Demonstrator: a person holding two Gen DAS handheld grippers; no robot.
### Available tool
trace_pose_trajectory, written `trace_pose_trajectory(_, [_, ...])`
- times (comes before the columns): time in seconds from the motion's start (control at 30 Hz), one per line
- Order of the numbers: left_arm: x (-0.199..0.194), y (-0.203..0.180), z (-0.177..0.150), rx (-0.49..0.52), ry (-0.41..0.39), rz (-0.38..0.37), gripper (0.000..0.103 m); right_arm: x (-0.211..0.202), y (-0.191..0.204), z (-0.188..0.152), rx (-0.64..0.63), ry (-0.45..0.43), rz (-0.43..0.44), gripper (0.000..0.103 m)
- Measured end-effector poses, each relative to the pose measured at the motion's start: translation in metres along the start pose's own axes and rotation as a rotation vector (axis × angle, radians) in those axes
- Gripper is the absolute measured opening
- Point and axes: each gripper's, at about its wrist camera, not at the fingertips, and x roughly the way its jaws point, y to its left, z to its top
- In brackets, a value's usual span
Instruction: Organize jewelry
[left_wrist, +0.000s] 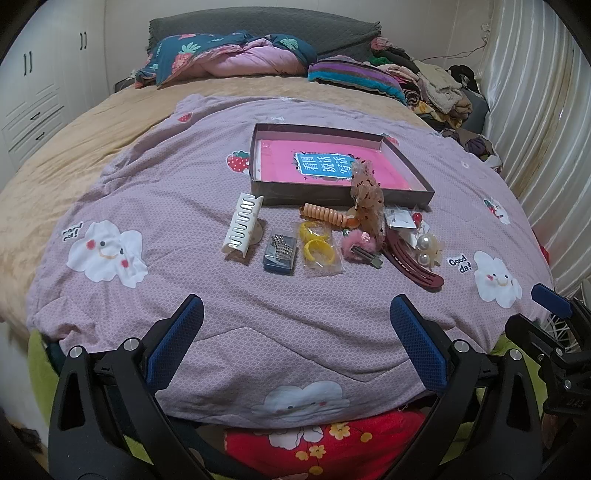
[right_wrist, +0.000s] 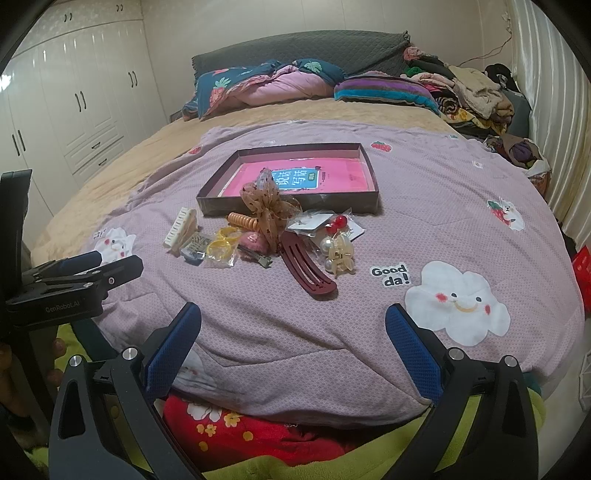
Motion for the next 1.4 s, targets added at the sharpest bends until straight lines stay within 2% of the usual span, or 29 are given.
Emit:
trace_pose_trajectory(0.53, [0.000,0.001,0.008,-0.008,-0.006,0.013,0.095,-0.001,0.001,0.011,0.005,0.001,0.009,0.099])
trace_pose_trajectory(0.7, [0.006,0.016,0.007,-0.031,-0.010,0.024,0.095,0.005,-0.002,0.021,-0.013,-0.003,0.018,0.099])
trace_pose_trajectory(1.27, [0.018,0.076,0.030,-0.128,-0.020,0.119,0.095,0.051,0.024,0.069,-0.094,0.011,0.100,0.099])
trace_pose_trajectory(1.4, [0.028,0.085,0.037,-0.135,-0.006,0.116,0.095,0.066,0.030,0.077,-0.111,0.022,0.114,0.099])
